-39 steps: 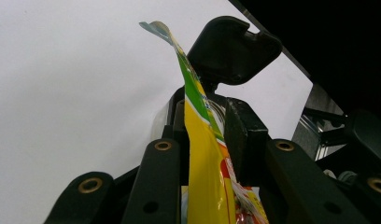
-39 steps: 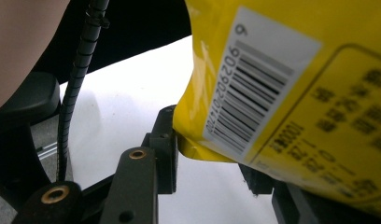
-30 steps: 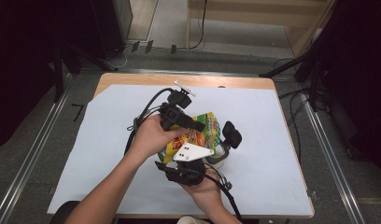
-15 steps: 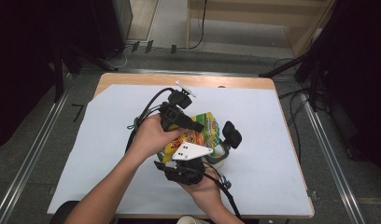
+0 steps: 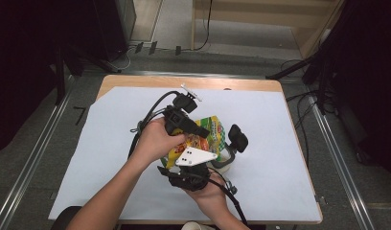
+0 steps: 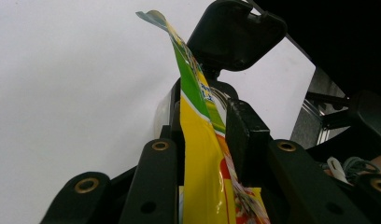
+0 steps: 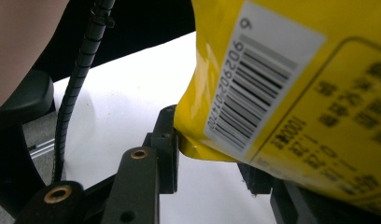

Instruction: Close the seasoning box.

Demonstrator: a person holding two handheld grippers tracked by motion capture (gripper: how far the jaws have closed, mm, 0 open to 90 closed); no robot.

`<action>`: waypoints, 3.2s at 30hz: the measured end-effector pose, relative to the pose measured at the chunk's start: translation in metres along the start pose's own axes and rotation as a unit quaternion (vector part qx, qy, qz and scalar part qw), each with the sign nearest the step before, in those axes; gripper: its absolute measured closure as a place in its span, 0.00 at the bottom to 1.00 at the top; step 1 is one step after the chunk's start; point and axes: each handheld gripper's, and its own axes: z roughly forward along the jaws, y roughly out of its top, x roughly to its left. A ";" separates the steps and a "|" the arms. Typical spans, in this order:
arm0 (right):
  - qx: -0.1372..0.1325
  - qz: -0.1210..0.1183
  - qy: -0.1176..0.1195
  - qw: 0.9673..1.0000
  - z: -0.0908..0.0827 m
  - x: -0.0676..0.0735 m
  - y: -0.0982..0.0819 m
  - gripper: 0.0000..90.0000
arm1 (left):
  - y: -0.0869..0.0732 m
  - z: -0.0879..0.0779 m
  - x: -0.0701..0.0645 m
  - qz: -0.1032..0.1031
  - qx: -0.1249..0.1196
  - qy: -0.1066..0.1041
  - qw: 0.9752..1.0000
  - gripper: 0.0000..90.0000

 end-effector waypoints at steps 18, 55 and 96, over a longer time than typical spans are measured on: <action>-0.007 0.004 0.003 1.000 -0.001 0.000 0.001 0.72 | 0.001 -0.002 -0.003 0.000 -0.003 0.007 1.000 0.84; -0.003 0.006 0.009 1.000 -0.001 -0.001 0.003 0.72 | 0.001 -0.001 -0.002 -0.011 -0.005 0.009 1.000 0.83; -0.001 0.007 0.005 1.000 -0.002 0.000 0.003 0.72 | 0.002 0.000 -0.001 -0.014 -0.003 0.004 1.000 0.83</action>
